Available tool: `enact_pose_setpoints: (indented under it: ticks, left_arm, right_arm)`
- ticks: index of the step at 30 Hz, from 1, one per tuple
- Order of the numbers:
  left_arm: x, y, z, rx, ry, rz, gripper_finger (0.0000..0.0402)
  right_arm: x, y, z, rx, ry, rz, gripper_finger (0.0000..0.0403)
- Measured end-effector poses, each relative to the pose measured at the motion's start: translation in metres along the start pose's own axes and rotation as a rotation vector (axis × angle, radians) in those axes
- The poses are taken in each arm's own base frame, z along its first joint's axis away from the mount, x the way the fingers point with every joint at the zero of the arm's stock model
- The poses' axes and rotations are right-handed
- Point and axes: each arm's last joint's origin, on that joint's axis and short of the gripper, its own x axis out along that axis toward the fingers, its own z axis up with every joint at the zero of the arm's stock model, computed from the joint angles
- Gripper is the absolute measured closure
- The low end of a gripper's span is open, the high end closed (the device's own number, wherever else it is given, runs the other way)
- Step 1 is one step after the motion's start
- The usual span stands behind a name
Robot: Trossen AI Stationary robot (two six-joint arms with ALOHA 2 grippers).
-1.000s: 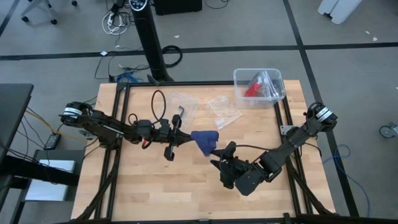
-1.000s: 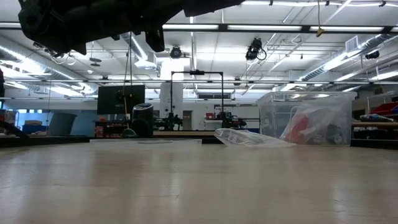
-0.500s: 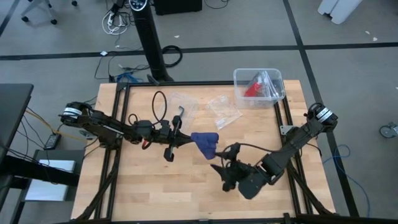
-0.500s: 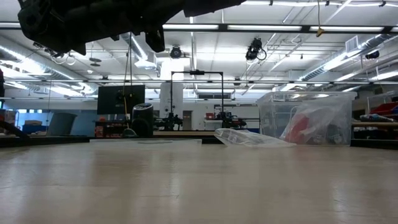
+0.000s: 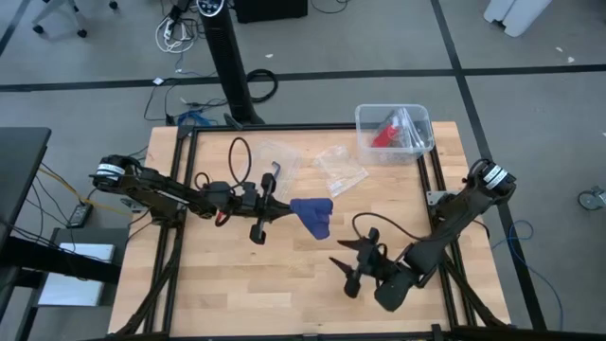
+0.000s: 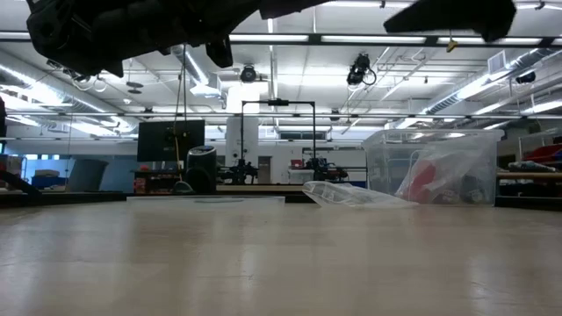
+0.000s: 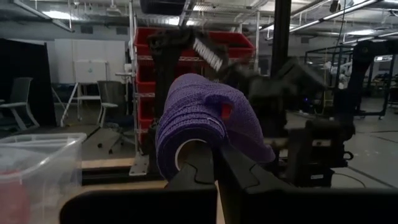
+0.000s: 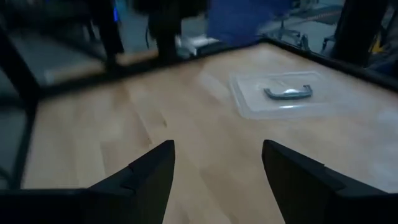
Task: Roll bandage
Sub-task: Roll the blue bandage
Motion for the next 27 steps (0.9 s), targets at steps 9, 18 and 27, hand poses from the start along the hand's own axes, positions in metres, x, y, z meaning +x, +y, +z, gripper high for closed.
enact_pose_setpoints:
  ticks: [9,18,27]
  left_arm:
    - [-0.001,0.000,0.010,0.083,-0.102,0.029,0.0401]
    - [-0.002,-0.001,0.021,0.079,-0.224,0.016,0.0401]
    - [-0.003,-0.004,0.024,0.074,-0.250,-0.001,0.0401]
  right_arm:
    - [0.044,-0.014,-0.035,-0.030,-0.303,-0.090,0.0166]
    - [0.077,0.012,-0.003,-0.419,-0.459,-0.178,0.0178]
    - [0.079,0.024,0.041,-0.555,-0.514,-0.251,0.0179]
